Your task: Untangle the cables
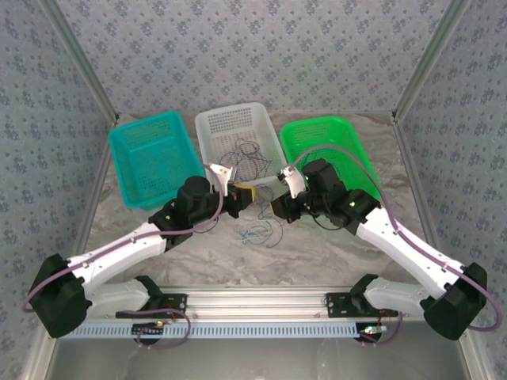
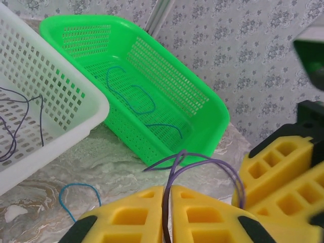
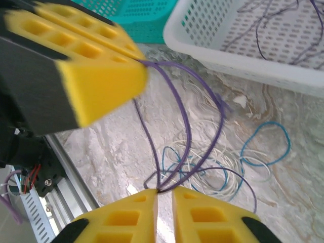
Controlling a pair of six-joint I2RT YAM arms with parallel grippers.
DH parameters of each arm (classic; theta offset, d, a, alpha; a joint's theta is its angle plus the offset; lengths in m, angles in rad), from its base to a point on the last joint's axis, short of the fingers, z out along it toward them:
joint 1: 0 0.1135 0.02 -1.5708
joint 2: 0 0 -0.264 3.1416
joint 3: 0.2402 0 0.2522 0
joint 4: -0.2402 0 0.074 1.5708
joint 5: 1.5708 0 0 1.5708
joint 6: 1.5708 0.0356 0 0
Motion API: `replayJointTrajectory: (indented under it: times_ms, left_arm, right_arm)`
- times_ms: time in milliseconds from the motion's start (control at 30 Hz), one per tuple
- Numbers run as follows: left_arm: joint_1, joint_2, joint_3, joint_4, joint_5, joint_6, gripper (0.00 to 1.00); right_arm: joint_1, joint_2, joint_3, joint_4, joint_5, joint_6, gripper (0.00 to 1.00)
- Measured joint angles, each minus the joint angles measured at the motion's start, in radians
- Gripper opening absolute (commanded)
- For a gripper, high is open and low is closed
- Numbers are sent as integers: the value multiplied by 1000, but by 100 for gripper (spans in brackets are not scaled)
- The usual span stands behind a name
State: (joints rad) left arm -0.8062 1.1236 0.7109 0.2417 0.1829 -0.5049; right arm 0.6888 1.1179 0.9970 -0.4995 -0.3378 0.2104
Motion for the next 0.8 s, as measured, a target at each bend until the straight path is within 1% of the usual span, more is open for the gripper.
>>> replayJointTrajectory:
  times_ms: [233,300,333,367,433,467,500,533,567,600,700,800]
  left_arm:
    - [0,-18,0,-33,-35,7,11]
    - [0,-25,0,-51,-43,14,11]
    - [0,-30,0,-58,-47,16,11]
    - [0,-34,0,-61,-50,17,11]
    - [0,-41,0,-61,-53,18,11]
    - [0,-43,0,-61,-55,17,11]
    - [0,-44,0,-58,-56,16,11]
    - [0,-44,0,-56,-56,15,11]
    - [0,-44,0,-55,-56,15,10]
    - [0,-44,0,-53,-56,15,10]
    - [0,-40,14,-52,-54,15,10]
    - [0,-29,64,-51,-43,15,10]
  right_arm:
    - [-27,0,-18,10,-8,10,6]
    - [-38,-1,-20,10,-8,10,5]
    - [-46,-4,-24,11,-8,9,9]
    - [-54,-9,-30,10,-7,10,15]
    - [-64,-19,-45,12,-7,7,21]
    - [-66,-24,-53,15,-8,8,25]
    - [-66,-29,-62,20,-7,8,35]
    - [-66,-33,-72,25,-8,8,57]
    - [-64,-36,-82,33,-8,11,73]
    - [-62,-39,-92,41,-8,13,78]
    - [-46,-48,-130,82,0,9,83]
    - [-15,-58,-174,134,24,8,88]
